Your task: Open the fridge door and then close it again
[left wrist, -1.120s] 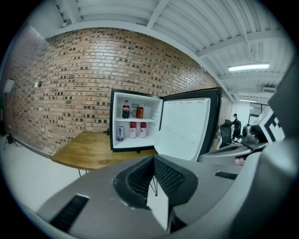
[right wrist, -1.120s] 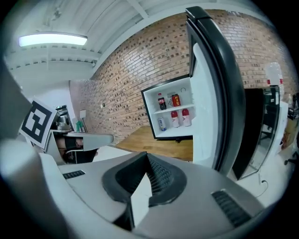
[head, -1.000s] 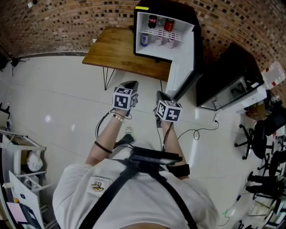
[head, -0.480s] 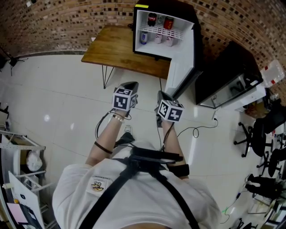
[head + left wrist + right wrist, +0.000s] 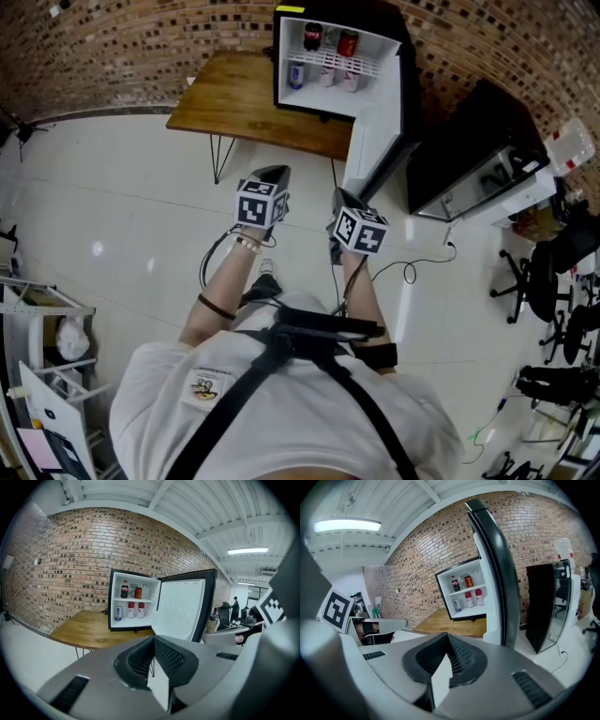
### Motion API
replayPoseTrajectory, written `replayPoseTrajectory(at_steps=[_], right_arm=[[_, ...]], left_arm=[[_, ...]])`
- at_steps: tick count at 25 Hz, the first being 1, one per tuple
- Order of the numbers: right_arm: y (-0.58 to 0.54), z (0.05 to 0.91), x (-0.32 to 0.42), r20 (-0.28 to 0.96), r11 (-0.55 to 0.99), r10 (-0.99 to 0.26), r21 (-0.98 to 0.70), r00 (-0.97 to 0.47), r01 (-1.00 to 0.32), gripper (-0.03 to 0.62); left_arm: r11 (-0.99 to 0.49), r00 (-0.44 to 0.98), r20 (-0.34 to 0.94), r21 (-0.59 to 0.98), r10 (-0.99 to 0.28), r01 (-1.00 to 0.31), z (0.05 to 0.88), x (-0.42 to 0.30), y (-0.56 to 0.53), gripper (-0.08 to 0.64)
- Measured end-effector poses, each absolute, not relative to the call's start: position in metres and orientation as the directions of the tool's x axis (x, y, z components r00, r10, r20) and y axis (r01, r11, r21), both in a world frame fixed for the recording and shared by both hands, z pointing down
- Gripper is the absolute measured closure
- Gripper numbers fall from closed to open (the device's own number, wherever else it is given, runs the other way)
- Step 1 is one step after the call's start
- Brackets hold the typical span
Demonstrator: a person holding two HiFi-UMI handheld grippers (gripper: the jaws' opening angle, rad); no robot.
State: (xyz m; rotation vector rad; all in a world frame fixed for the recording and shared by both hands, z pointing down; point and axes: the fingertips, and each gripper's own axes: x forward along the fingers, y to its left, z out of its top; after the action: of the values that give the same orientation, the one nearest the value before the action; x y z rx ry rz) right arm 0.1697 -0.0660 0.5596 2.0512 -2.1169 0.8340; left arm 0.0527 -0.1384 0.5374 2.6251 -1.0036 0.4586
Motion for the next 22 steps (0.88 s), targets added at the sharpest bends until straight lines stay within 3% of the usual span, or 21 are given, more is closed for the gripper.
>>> replayPoseTrajectory(at_steps=[10,18,22], right_arm=[[-0.044,0.564,0.196,0.425,-0.109,-0.904,-0.336,-0.047,-0.935,0.574],[-0.005,0.562,0.247,0.418,-0.188,-0.908,-0.334,0.034,-0.924,0.574],[0.020,0.560,0.285,0.413,-0.258,-0.905,-0.337,0.104,-0.906,0.574]], left_arm=[[-0.743,0.726,0.392,0.140,-0.566,-0.655,0.535,0.076,-0.119,0.556],[-0.827,0.793,0.411,0.145,-0.449,-0.543,0.547,0.157,-0.080,0.360],[-0.857,0.804,0.427,0.115,-0.415,-0.503,0.563,0.208,-0.061,0.312]])
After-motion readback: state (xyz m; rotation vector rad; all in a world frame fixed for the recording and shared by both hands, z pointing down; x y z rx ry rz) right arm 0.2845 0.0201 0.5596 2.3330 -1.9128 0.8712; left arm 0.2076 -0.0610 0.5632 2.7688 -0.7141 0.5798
